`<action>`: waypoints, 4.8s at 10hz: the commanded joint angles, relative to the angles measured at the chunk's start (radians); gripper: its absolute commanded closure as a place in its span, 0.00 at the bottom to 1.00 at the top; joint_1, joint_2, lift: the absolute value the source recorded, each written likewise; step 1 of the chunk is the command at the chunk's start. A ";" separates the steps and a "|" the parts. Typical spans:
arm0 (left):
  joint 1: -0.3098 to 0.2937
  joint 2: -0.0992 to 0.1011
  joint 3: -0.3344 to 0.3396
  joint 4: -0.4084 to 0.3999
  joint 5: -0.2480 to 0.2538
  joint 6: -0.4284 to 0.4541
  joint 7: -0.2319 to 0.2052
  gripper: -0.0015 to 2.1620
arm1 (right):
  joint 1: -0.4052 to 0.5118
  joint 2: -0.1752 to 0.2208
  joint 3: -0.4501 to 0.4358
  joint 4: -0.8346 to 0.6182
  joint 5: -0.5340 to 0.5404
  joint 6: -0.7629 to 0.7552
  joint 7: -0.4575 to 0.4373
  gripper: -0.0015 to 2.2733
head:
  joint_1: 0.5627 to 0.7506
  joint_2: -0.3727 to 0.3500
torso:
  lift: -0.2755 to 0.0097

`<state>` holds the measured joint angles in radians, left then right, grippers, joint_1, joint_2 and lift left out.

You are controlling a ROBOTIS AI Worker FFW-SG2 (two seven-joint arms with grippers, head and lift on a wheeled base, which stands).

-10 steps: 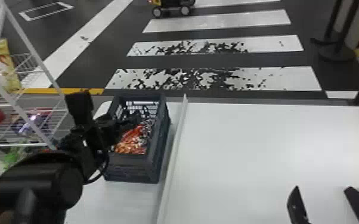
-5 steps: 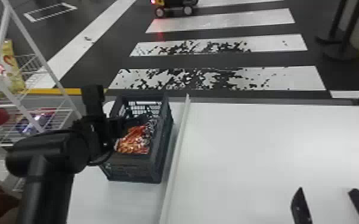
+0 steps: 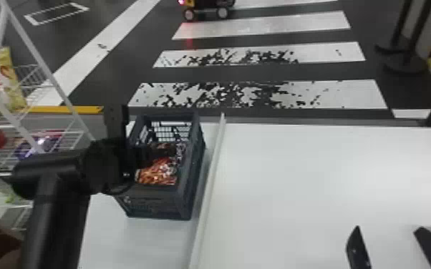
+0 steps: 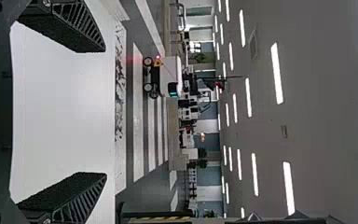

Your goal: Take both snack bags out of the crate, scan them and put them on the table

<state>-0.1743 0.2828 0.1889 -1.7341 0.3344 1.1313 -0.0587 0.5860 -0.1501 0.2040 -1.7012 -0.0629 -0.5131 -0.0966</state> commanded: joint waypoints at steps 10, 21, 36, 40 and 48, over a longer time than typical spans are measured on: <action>-0.109 0.007 -0.091 0.246 -0.072 -0.003 -0.050 0.09 | -0.021 -0.016 0.009 0.003 0.000 0.037 0.000 0.01 | 0.70 0.82 | 0.63; -0.051 -0.013 -0.016 0.057 -0.155 0.123 -0.128 0.99 | -0.035 -0.025 0.021 0.023 -0.012 0.049 0.000 0.01 | 0.70 0.85 | 0.63; -0.044 0.003 0.104 -0.251 -0.035 0.273 -0.105 0.99 | -0.032 -0.012 0.018 0.031 -0.008 0.068 0.000 0.02 | 0.70 0.86 | 0.63; -0.024 -0.007 0.107 -0.357 -0.011 0.298 -0.079 0.99 | -0.032 -0.009 0.017 0.029 -0.003 0.089 0.000 0.02 | 0.70 0.86 | 0.63; -0.008 -0.198 -0.091 -0.437 0.031 0.295 0.057 0.99 | -0.032 -0.011 0.015 0.028 -0.002 0.098 0.000 0.02 | 0.70 0.66 | 0.63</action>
<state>-0.1819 0.0954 0.1170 -2.1704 0.3703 1.4262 0.0008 0.5533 -0.1606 0.2202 -1.6736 -0.0645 -0.4148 -0.0967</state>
